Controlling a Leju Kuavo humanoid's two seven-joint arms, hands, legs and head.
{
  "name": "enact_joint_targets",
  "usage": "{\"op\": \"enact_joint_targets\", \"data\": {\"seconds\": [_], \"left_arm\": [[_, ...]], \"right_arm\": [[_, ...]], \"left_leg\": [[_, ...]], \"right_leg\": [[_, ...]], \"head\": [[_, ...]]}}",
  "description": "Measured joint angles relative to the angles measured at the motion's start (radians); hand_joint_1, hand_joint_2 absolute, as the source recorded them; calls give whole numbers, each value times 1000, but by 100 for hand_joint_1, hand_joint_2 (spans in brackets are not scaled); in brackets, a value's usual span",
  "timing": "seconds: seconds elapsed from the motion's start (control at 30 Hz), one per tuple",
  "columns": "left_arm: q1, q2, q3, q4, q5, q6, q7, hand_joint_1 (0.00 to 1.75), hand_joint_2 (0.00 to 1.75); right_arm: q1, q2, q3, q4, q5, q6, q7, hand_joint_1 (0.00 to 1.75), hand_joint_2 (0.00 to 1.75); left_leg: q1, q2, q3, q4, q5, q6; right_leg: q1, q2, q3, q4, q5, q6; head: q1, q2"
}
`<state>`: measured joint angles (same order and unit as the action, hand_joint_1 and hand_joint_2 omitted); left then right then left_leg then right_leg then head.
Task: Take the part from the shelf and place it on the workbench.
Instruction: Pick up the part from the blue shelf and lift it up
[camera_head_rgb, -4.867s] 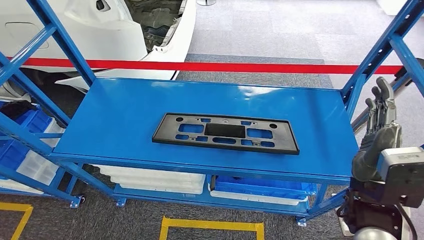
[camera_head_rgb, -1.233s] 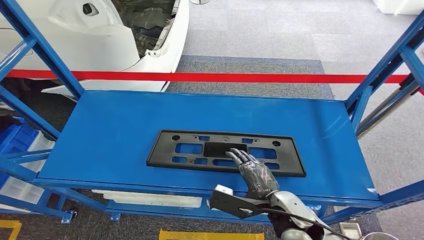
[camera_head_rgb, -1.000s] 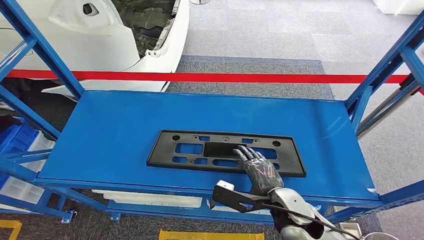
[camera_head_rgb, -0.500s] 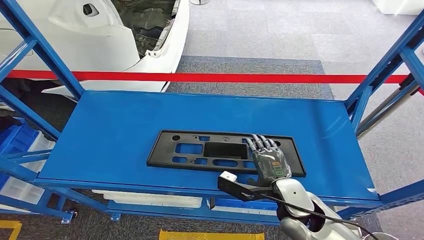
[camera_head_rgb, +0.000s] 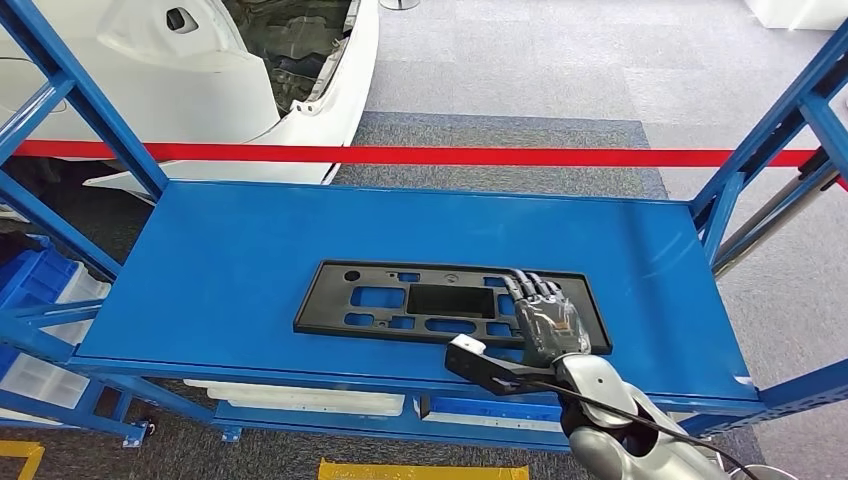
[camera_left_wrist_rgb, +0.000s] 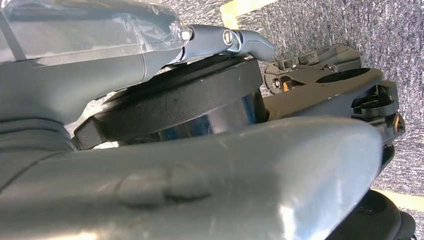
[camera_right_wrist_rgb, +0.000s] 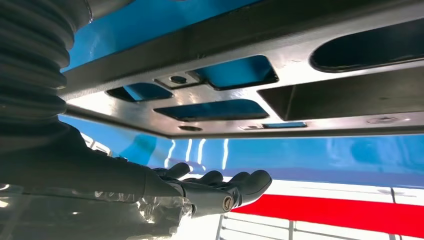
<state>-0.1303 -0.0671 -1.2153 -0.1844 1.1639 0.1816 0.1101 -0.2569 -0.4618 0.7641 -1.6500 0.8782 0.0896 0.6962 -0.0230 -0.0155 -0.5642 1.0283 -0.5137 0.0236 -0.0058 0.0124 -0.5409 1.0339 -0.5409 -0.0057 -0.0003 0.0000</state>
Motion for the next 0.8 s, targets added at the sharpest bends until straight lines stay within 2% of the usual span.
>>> {"op": "enact_joint_targets", "data": {"seconds": [0.8], "left_arm": [[-2, 0, -5, 0, 7, 0, 0, 0, 0]], "right_arm": [[-6, -18, -48, 107, 35, -3, 0, 0, 175]], "left_leg": [[-1, 0, 2, 0, 0, 0]], "right_leg": [[-1, 0, 2, 0, 0, 0]], "head": [[-1, 0]]}}
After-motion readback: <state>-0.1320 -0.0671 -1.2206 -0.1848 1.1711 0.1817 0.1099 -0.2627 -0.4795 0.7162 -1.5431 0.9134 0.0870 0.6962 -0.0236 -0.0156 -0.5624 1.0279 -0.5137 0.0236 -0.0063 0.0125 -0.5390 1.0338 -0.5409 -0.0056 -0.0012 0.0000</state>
